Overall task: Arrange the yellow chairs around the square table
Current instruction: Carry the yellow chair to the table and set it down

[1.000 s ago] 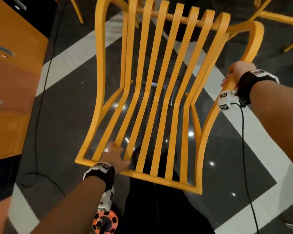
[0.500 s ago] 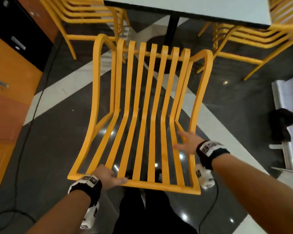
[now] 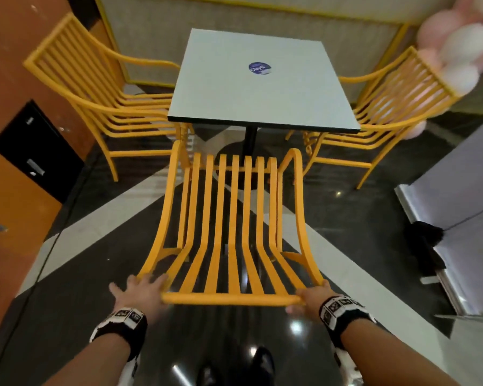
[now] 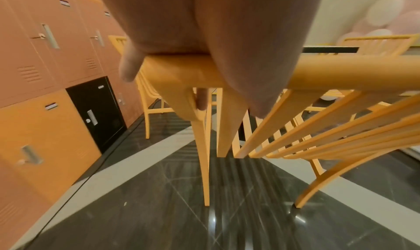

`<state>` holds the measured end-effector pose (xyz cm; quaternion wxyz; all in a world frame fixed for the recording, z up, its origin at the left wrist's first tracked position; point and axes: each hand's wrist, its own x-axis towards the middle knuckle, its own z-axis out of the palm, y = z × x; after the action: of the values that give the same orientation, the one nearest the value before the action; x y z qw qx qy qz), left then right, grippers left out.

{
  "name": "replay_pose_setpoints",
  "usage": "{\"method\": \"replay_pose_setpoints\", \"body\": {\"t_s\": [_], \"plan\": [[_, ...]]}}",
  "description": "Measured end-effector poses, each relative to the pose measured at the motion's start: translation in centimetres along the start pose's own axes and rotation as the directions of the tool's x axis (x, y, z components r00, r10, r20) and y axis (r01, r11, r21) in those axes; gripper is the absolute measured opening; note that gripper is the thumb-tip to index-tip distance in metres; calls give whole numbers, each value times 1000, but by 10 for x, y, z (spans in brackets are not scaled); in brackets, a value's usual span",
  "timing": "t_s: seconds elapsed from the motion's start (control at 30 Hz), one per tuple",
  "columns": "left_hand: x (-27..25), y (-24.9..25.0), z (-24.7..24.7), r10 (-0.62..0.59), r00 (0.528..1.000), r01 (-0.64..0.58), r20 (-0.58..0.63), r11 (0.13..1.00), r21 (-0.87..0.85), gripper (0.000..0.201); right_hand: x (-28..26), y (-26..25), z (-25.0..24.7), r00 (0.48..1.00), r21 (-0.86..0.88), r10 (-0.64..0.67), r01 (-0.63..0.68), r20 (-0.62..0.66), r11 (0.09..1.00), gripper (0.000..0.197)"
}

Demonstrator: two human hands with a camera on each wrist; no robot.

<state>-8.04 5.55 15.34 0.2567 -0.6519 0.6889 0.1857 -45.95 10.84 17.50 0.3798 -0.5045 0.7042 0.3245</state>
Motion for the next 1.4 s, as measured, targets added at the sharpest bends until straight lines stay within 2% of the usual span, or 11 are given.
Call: {"method": "replay_pose_setpoints", "body": {"t_s": [0.17, 0.27, 0.37, 0.57, 0.67, 0.7, 0.8, 0.93, 1.0, 1.13, 1.4], "plan": [[34, 2, -45, 21, 1000, -21, -8, 1000, -12, 70, 3, -4, -35, 998, 116, 26, -18, -64, 993, 63], [59, 8, -77, 34, 999, -34, -36, 999, -1, 57, 17, -3, -63, 989, 139, 12, 9, -151, 990, 90], [84, 14, -106, 48, 996, -49, -81, 999, -4, 44, 31, 0, -91, 981, 154, -26, 57, -191, 986, 65], [126, 33, -156, 6, 996, -9, -85, 1000, -29, 32, 57, 12, -143, 952, 97, -163, 193, -257, 976, 42], [145, 47, -177, 17, 998, -18, -63, 1000, -18, 32, 68, 24, -161, 914, 49, -189, 220, -358, 974, 36], [150, 51, -181, 30, 998, -31, -61, 999, -19, 30, 70, 27, -166, 905, 27, -184, 210, -383, 977, 42], [159, 65, -190, 42, 997, -44, -69, 999, -25, 26, 79, 39, -175, 870, -32, -198, 206, -452, 978, 86], [173, 84, -205, 37, 996, -42, -78, 998, -55, 26, 94, 55, -199, 856, -49, -204, 206, -476, 977, 96], [182, 97, -213, 34, 997, -40, -69, 996, -81, 20, 103, 64, -216, 855, -33, -167, 173, -490, 984, 88], [204, 127, -221, 42, 998, -46, -42, 994, -95, 27, 121, 82, -256, 879, -26, -87, 85, -469, 996, 44], [236, 167, -239, 47, 999, -49, -20, 991, -121, 35, 150, 99, -314, 887, 52, 52, -32, -458, 998, 29]]}}
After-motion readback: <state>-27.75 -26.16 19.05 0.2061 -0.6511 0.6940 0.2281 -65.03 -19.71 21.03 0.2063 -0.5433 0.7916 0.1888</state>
